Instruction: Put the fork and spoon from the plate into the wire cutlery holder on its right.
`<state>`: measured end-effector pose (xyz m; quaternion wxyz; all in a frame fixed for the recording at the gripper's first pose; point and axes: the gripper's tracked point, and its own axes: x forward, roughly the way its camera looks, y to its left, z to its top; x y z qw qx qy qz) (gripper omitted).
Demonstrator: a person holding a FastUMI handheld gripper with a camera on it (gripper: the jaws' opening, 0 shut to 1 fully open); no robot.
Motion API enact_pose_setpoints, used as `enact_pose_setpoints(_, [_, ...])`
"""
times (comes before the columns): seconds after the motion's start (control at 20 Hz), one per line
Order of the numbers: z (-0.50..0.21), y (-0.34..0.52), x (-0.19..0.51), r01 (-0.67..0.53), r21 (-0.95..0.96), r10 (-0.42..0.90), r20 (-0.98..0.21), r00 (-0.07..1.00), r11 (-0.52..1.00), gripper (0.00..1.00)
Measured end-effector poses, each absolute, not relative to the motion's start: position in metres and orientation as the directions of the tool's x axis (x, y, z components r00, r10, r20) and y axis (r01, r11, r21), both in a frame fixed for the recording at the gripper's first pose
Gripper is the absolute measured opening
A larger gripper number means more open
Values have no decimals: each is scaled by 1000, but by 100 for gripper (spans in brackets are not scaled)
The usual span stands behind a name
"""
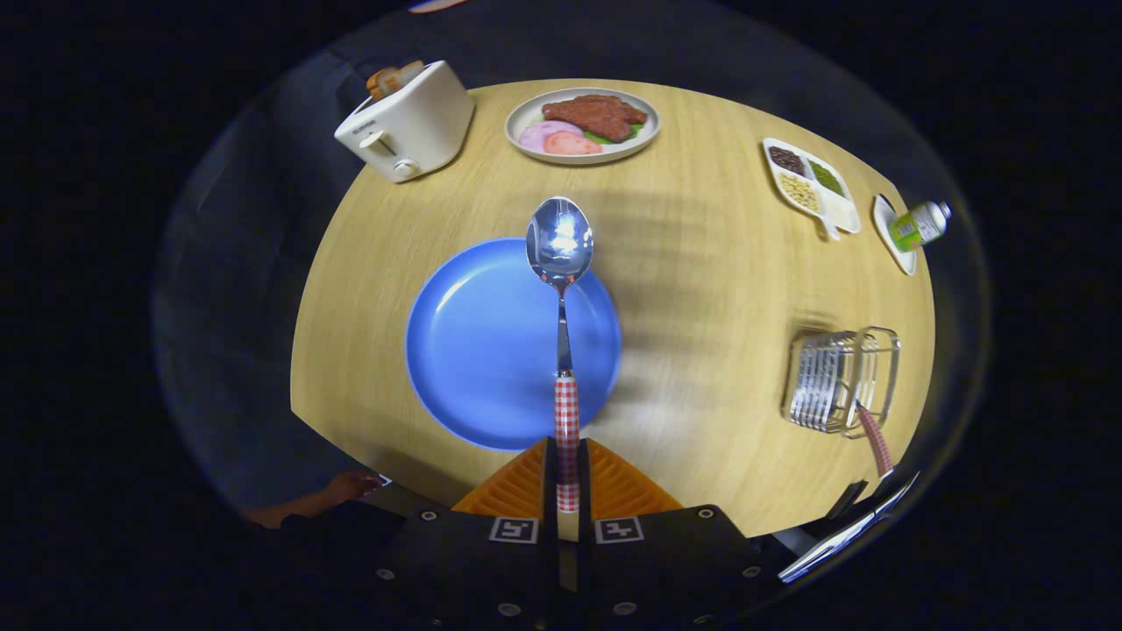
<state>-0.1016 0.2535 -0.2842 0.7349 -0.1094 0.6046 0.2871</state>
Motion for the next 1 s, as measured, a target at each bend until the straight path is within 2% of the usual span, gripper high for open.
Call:
enact_pose_setpoints(0.25, [-277, 145, -69, -426, 110, 186, -972, 141, 898, 9])
enact_pose_setpoints(0.55, [-276, 70, -56, -344, 74, 108, -991, 81, 936, 9])
enact_pose_setpoints(1.0, [-298, 54, -56, -397, 79, 71, -997, -35, 914, 9])
